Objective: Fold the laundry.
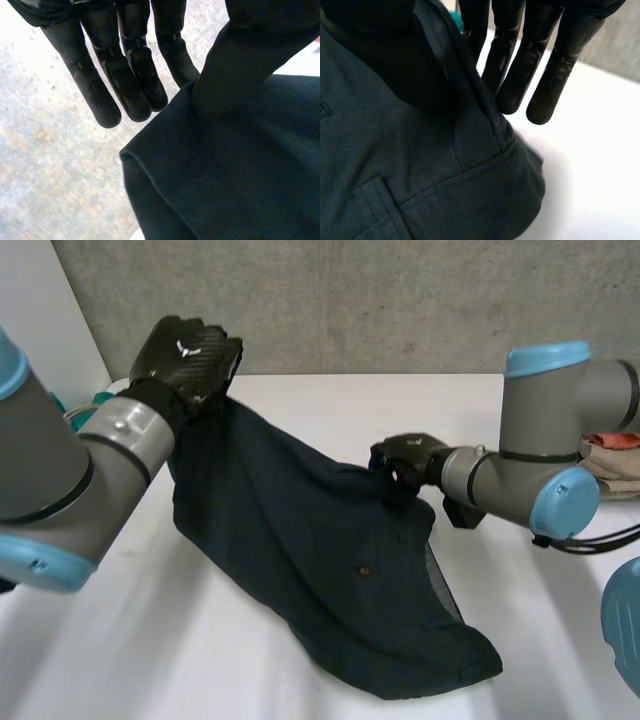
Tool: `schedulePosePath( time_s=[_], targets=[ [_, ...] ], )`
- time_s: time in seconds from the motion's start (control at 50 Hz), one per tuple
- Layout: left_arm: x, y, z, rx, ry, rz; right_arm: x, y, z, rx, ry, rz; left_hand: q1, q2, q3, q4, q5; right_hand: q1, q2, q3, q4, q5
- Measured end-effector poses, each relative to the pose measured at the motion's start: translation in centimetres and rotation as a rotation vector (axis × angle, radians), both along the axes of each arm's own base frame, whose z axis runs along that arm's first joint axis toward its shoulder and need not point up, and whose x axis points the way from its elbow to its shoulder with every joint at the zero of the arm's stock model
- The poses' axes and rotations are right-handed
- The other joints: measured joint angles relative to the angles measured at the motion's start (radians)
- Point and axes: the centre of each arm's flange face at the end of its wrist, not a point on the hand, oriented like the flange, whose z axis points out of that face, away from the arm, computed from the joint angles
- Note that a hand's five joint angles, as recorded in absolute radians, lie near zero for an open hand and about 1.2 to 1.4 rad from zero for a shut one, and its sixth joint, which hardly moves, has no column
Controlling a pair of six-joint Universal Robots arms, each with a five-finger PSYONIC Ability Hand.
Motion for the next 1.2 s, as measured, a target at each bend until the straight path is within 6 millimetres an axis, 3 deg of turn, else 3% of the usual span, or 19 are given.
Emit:
schedulePosePath(
  time_s=[0.12,0.14,0.18,0.2,0.22,0.34,0.44,0.5,0.6,0.68,0.84,0.88,0.9,0.94,0.96,1.0,1.02,1.08,1.2],
  targets=[
    [-1.4,-2.9,1.6,-0.112,0.025,0.003,0.4,-1.9,3.7,-0.166,-0.081,-0.040,0.000,0.001,0.001,0.000,0.000,0.000,0.001,0.008,0.010,0.018],
    [-1.9,-4.1,3.0,-0.184,0.058,0.007,0.4,-2.4,4.8,-0.224,-0.101,-0.057,0.000,0.001,0.001,0.001,0.000,0.000,0.001,0.008,0.010,0.018],
    [-2.4,-5.2,4.6,-0.264,0.097,0.010,0.3,-4.1,8.8,-0.446,-0.181,-0.131,0.000,0.001,0.001,0.004,0.000,0.000,0.001,0.008,0.010,0.018],
    [-2.4,-5.2,4.6,-0.264,0.097,0.010,0.3,-4.1,8.8,-0.446,-0.181,-0.131,0.000,0.001,0.001,0.004,0.000,0.000,0.001,0.008,0.010,0.018],
    [-2.7,-6.1,6.4,-0.353,0.141,0.015,0.0,-4.8,12.0,-0.606,-0.246,-0.189,0.000,0.002,0.001,0.004,0.000,0.000,0.001,0.008,0.010,0.018],
    [-3.0,-6.6,13.3,-0.663,0.305,0.024,-1.3,-4.4,21.4,-1.010,-0.451,-0.306,0.000,0.002,0.001,0.004,0.000,0.000,0.001,0.008,0.010,0.018],
    [-2.9,-5.6,16.1,-0.776,0.376,0.016,-1.8,-3.3,24.6,-1.116,-0.511,-0.312,0.000,0.002,0.001,0.004,0.000,0.000,0.001,0.008,0.011,0.029],
    [-3.0,-5.1,15.8,-0.762,0.383,0.005,-1.9,-2.9,25.0,-1.123,-0.512,-0.300,0.000,0.002,0.001,0.004,0.000,0.005,0.001,0.008,0.011,0.029],
    [-3.3,-4.8,13.1,-0.671,0.351,-0.005,-2.0,-2.9,23.7,-1.080,-0.481,-0.288,0.000,0.002,0.001,0.004,0.000,0.006,0.001,0.008,0.011,0.029],
    [-3.4,-4.2,9.4,-0.556,0.298,-0.014,-2.0,-3.0,20.9,-0.990,-0.417,-0.280,0.000,0.002,0.001,0.004,0.000,0.006,0.001,0.008,0.011,0.029],
    [-3.2,-1.2,-2.0,-0.215,0.120,-0.043,-1.9,-0.4,9.0,-0.677,-0.099,-0.159,0.000,0.002,0.002,0.004,0.000,0.006,0.001,0.008,0.011,0.029],
    [-3.2,-1.2,-2.0,-0.215,0.120,-0.043,-1.9,-0.4,9.0,-0.677,-0.099,-0.159,0.000,0.002,0.002,0.004,0.000,0.006,0.001,0.008,0.011,0.029],
    [-2.7,0.5,-5.3,-0.089,0.050,-0.052,-2.2,1.2,5.6,-0.582,0.013,-0.103,0.000,0.002,0.002,0.004,0.000,0.006,0.001,0.008,0.011,0.029],
    [-2.5,1.0,-6.3,-0.049,0.028,-0.054,-2.3,1.6,4.8,-0.559,0.039,-0.090,0.000,0.002,0.002,0.004,0.000,0.006,0.001,0.008,0.011,0.029],
    [-2.1,2.2,-8.1,0.038,-0.021,-0.058,-2.7,2.6,3.2,-0.497,0.102,-0.059,0.000,0.002,0.002,0.004,0.000,0.006,0.001,0.008,0.011,0.029],
    [-2.1,2.2,-8.1,0.038,-0.021,-0.058,-2.7,2.6,3.2,-0.497,0.102,-0.059,0.000,0.002,0.002,0.004,0.000,0.006,0.001,0.008,0.011,0.029],
    [-1.4,3.6,-10.0,0.144,-0.080,-0.059,-3.4,4.1,1.3,-0.396,0.182,-0.020,0.000,0.002,0.002,0.004,0.000,0.006,0.001,0.008,0.011,0.029],
    [-0.2,5.4,-11.6,0.274,-0.153,-0.047,-4.2,5.7,0.0,-0.289,0.248,0.012,0.000,0.002,0.002,0.004,0.000,0.006,0.001,0.008,0.011,0.029],
    [1.7,7.9,-12.3,0.424,-0.244,-0.008,-5.4,8.1,-0.8,-0.155,0.317,0.050,0.000,0.002,0.002,0.004,0.000,0.006,0.001,0.008,0.011,0.029]
  ],
)
